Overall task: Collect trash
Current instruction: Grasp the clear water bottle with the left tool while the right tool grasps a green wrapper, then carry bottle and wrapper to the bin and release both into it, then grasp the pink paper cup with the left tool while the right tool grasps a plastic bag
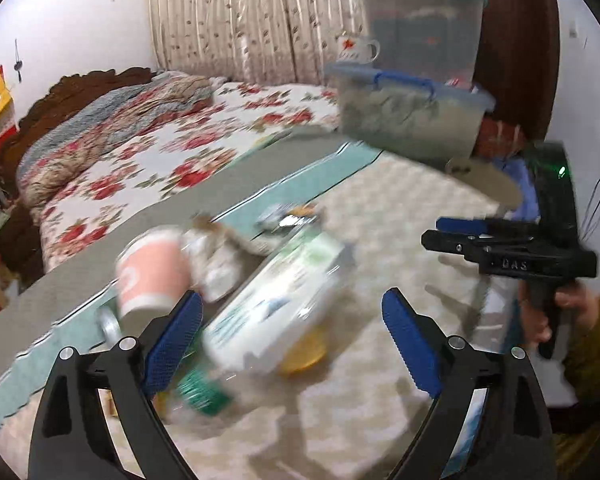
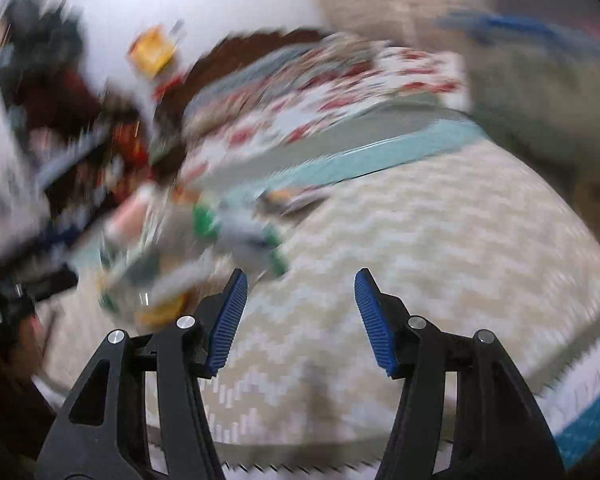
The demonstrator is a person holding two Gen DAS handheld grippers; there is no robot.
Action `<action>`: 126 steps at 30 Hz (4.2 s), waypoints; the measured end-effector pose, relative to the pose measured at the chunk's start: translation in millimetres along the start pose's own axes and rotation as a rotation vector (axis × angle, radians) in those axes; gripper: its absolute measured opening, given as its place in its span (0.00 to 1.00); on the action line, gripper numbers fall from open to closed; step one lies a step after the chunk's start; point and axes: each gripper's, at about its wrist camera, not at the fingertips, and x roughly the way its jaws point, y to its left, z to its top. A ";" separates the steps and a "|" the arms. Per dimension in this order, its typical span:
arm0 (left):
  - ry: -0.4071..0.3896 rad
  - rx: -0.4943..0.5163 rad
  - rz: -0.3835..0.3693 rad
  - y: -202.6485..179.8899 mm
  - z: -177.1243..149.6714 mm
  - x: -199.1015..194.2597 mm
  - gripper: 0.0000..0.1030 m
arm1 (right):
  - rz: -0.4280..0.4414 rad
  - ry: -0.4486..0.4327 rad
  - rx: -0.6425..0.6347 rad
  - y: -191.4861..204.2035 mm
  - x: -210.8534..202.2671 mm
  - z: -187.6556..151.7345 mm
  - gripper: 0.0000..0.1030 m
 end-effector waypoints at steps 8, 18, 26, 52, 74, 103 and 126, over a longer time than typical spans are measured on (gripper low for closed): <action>0.072 0.022 -0.053 31.0 -22.9 41.2 0.85 | -0.045 0.066 -0.165 60.0 34.0 -2.2 0.57; 0.137 0.014 -0.048 33.6 -44.0 43.1 0.60 | -0.020 0.039 -0.205 96.1 38.2 12.3 0.58; 0.105 -0.131 -0.057 56.8 -86.2 -16.2 0.60 | -0.046 0.041 -0.198 87.6 41.1 10.2 0.62; 0.068 -0.127 -0.242 3.2 -23.3 -12.0 0.58 | -0.048 -0.033 0.132 -26.4 -10.4 -11.8 0.13; 0.156 0.145 -0.500 -241.6 153.7 167.8 0.58 | -0.295 -0.320 0.543 -251.5 -131.6 -32.4 0.14; 0.000 -0.093 -0.380 -70.8 88.5 49.4 0.67 | -0.265 -0.510 0.570 -185.0 -147.4 -46.8 0.87; 0.006 -0.449 0.020 164.1 -69.7 -29.6 0.67 | 0.134 0.041 0.196 57.4 39.3 -16.9 0.58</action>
